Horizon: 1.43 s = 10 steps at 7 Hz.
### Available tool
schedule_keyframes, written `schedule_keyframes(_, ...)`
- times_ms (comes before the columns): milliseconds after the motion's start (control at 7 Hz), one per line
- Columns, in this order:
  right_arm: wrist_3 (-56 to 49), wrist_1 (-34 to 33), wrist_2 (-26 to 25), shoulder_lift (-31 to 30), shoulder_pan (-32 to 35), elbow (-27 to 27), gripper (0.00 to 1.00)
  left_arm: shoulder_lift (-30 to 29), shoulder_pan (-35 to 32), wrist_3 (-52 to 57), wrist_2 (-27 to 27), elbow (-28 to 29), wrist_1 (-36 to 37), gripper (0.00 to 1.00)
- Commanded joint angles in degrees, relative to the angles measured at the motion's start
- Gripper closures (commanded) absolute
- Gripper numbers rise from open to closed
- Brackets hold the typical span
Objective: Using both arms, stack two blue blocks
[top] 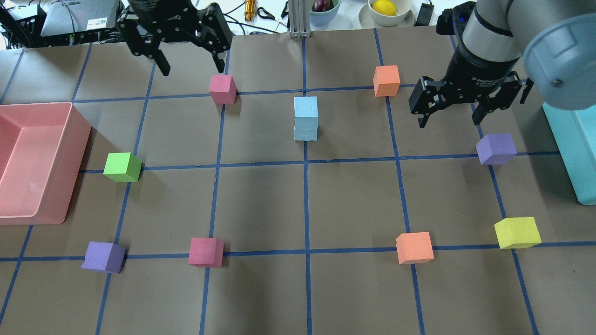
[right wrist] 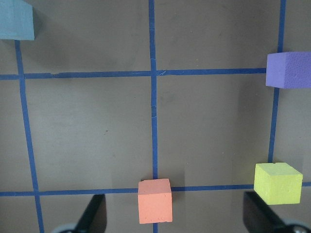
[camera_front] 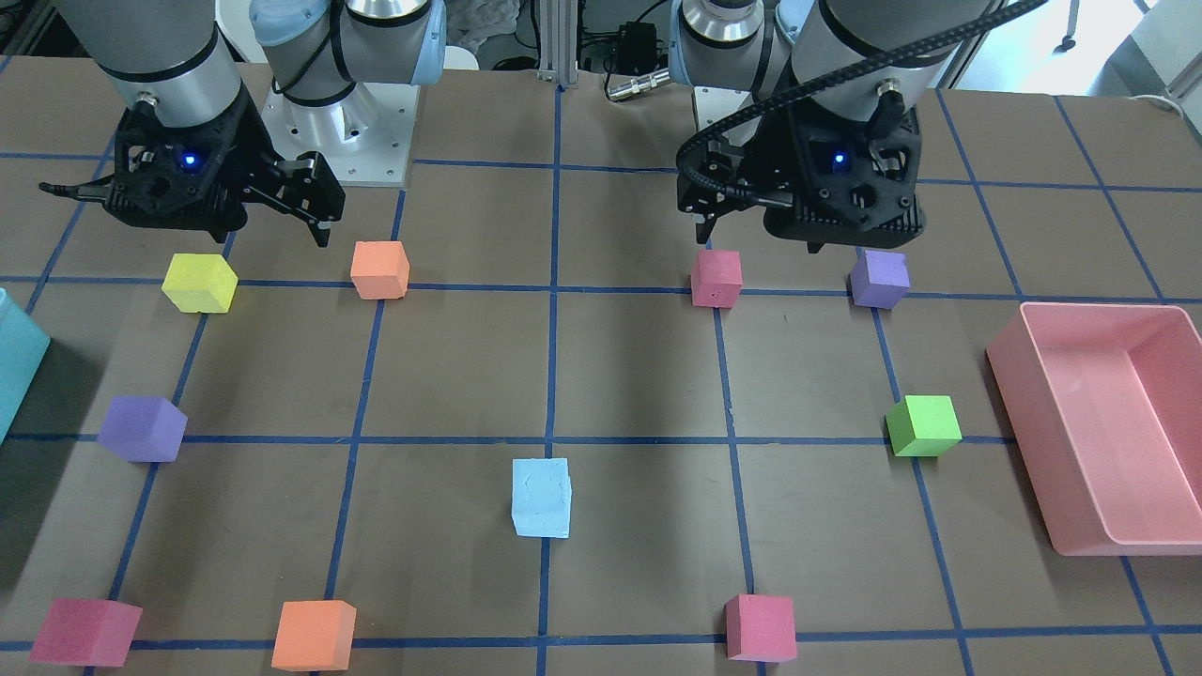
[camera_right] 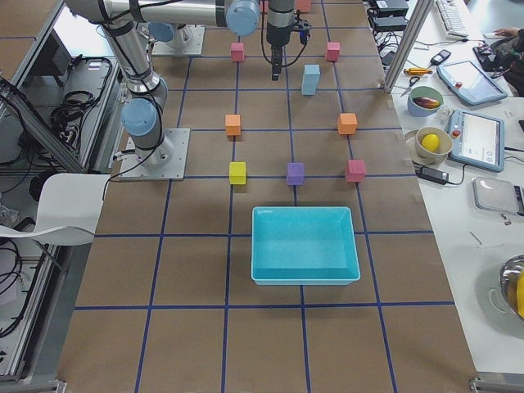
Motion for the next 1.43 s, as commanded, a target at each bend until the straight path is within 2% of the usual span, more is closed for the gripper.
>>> schedule_keyframes(0,0.00,-0.02,-0.06,0.00,0.01,0.00,0.00,6.49,1.22,-0.13,0.54,-8.52,0.87,0.01)
schedule_keyframes(286,0.09,0.16,0.03,0.00,0.01,0.00,0.00,11.16,0.96,-2.22,0.54,-17.14,9.71,0.01)
schedule_keyframes(571,-0.09,0.07,0.20,0.00,0.01,0.00,0.00,11.79,1.48,-1.10,1.94,-19.81,17.82,0.00)
schedule_keyframes(1286,0.00,-0.02,0.56,0.00,0.19,-0.09,0.00,11.53,1.48,-1.09,1.78,-20.08,18.20,0.00)
